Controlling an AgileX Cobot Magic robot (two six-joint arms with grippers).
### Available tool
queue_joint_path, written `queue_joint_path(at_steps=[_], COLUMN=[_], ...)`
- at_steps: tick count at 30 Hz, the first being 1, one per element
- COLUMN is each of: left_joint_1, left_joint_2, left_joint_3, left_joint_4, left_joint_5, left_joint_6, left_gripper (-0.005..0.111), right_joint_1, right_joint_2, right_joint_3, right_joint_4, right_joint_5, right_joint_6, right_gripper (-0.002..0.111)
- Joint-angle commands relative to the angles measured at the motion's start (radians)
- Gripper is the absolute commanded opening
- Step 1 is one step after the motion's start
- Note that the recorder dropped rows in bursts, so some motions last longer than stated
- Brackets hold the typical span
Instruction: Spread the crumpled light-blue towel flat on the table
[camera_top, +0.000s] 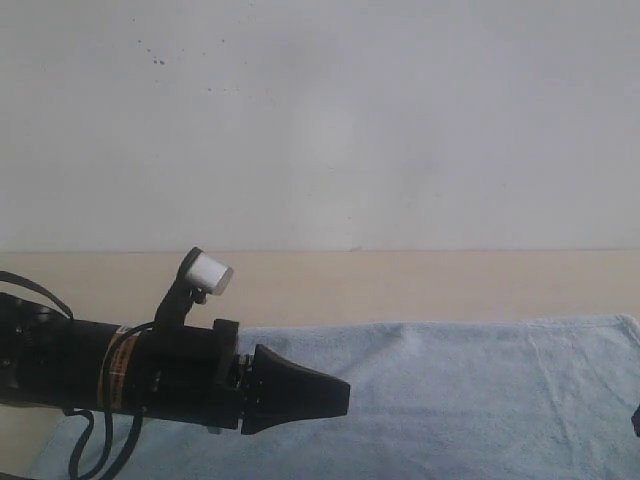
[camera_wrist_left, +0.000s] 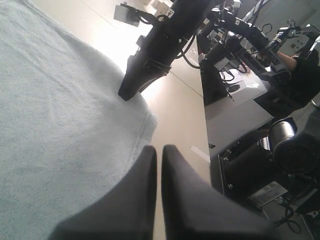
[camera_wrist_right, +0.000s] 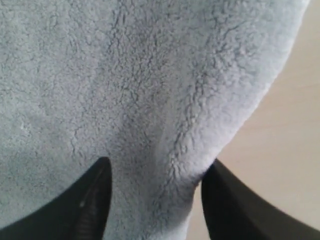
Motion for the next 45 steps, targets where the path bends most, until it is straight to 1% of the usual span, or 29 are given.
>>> queue_joint_path(at_steps=[1, 2, 3, 8, 13, 17, 19, 21, 23, 25, 26, 28, 37, 40, 45], left_joint_1=[0.001, 0.001, 0.001, 0.001, 0.001, 0.001, 0.001, 0.001, 0.001, 0.001, 0.001, 0.001, 0.001, 0.001, 0.001], left_joint_2=[-0.001, -0.001, -0.001, -0.001, -0.001, -0.001, -0.001, 0.004, 0.008, 0.011, 0.011, 0.011, 0.011, 0.011, 0.011], left_joint_3=[-0.004, -0.004, -0.004, -0.004, -0.004, -0.004, -0.004, -0.004, -0.004, -0.004, -0.004, -0.004, -0.004, -0.004, -0.004], left_joint_4=[-0.011, -0.011, -0.011, -0.011, -0.011, -0.011, -0.009, -0.009, -0.007, -0.004, -0.004, -0.004, 0.008, 0.008, 0.007], left_joint_5=[0.004, 0.004, 0.004, 0.008, 0.013, 0.026, 0.043, 0.057, 0.057, 0.057, 0.057, 0.057, 0.057, 0.057, 0.059], left_joint_6=[-0.005, -0.005, -0.005, 0.014, 0.017, 0.017, 0.017, 0.017, 0.017, 0.017, 0.017, 0.017, 0.017, 0.017, 0.017], left_gripper=[0.004, 0.004, 0.004, 0.004, 0.004, 0.004, 0.004, 0.004, 0.004, 0.004, 0.004, 0.004, 0.004, 0.004, 0.004], right_joint_1=[-0.006, -0.006, -0.006, -0.006, -0.005, 0.026, 0.054, 0.082, 0.116, 0.147, 0.161, 0.184, 0.284, 0.290, 0.290], right_joint_2=[0.003, 0.003, 0.003, 0.003, 0.003, 0.010, 0.027, 0.045, 0.062, 0.064, 0.064, 0.064, 0.064, 0.064, 0.064], right_joint_3=[0.000, 0.000, 0.000, 0.000, 0.000, 0.000, 0.000, 0.000, 0.000, -0.002, -0.002, -0.002, -0.020, -0.054, -0.135], right_joint_4=[0.056, 0.074, 0.094, 0.215, 0.434, 0.436, 0.438, 0.441, 0.440, 0.442, 0.442, 0.444, 0.448, 0.448, 0.445], right_joint_5=[-0.039, -0.041, -0.047, -0.070, -0.068, -0.099, -0.106, -0.130, -0.177, -0.217, -0.231, -0.241, -0.238, -0.205, -0.099], right_joint_6=[-0.008, -0.019, -0.039, -0.141, -0.354, -0.387, -0.396, -0.405, -0.415, -0.438, -0.445, -0.445, -0.400, -0.396, -0.385], right_gripper=[0.015, 0.006, 0.000, 0.000, 0.000, 0.001, 0.008, 0.021, 0.037, 0.049, 0.052, 0.054, 0.054, 0.054, 0.054])
